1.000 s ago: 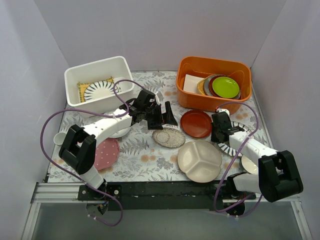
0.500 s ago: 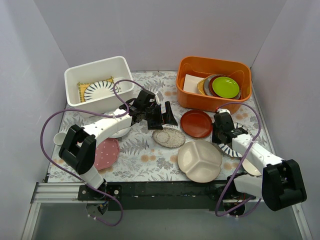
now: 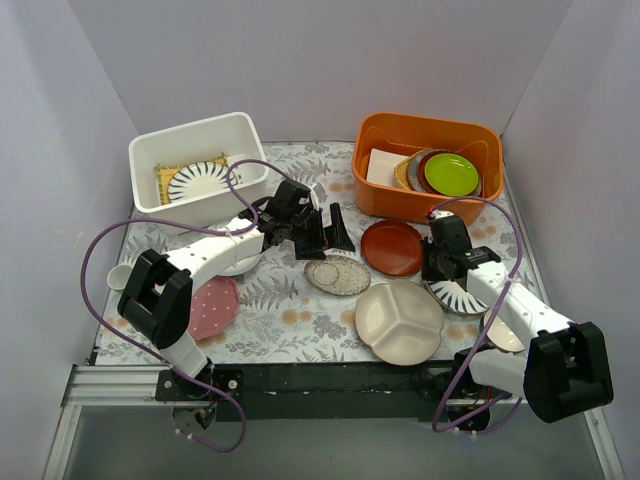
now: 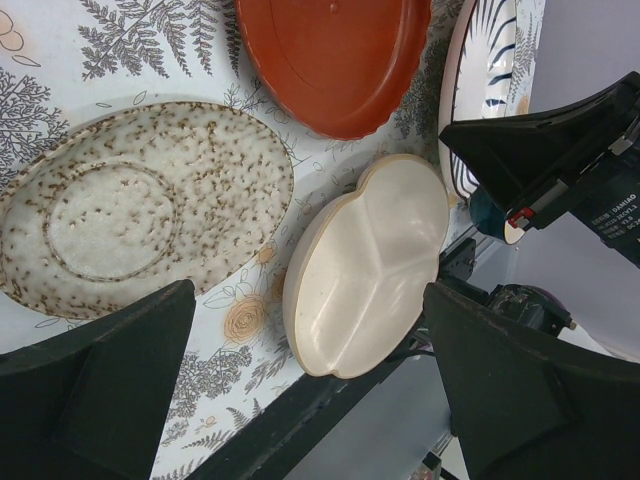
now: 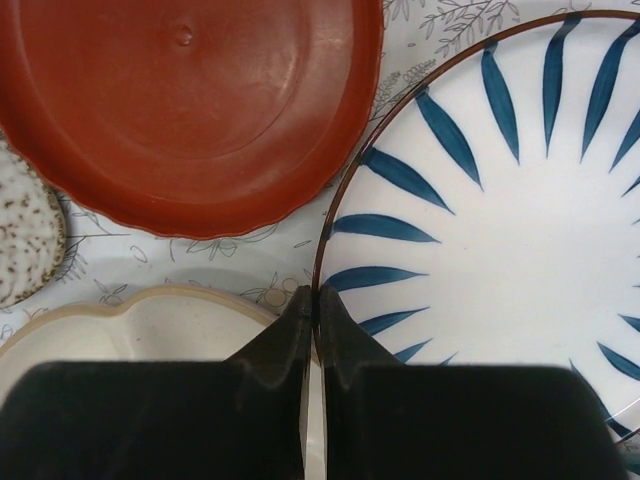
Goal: Place the plates into the plastic bin on the countertop
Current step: Pick up the plate from the corner of the board.
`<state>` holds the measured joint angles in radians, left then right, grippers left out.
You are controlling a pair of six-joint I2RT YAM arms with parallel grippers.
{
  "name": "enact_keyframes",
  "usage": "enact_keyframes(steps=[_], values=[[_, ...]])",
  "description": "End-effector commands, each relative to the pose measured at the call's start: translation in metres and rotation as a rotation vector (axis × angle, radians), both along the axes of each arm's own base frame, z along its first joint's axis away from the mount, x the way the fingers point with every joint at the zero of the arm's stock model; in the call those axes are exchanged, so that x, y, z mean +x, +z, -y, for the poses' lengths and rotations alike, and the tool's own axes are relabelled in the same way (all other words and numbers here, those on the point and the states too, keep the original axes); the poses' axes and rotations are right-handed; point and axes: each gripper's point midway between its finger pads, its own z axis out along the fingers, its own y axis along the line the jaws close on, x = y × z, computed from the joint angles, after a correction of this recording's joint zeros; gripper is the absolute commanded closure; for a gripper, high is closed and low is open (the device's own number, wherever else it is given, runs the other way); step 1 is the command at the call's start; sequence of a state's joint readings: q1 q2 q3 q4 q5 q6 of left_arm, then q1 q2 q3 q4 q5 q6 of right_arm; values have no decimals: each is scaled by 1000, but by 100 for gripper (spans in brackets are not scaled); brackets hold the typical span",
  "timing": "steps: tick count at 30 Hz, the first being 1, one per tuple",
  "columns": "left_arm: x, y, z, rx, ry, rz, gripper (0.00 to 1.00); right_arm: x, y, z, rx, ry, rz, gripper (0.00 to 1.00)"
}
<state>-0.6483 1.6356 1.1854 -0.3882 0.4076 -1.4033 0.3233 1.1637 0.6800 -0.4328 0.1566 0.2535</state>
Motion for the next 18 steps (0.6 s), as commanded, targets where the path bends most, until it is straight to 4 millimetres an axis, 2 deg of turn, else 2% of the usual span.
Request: enact_keyframes(steps=[1, 9, 12, 18], values=[[-5, 17, 0, -29, -15, 35, 2, 11, 30, -23, 99, 72, 57, 99], [-3, 16, 8, -56, -26, 9, 2, 9, 44, -38, 157, 107, 79, 99], [3, 20, 19, -94, -44, 16, 2, 9, 46, -40, 161, 111, 84, 99], [19, 20, 47, -165, -76, -23, 9, 5, 48, -47, 189, 135, 78, 99]])
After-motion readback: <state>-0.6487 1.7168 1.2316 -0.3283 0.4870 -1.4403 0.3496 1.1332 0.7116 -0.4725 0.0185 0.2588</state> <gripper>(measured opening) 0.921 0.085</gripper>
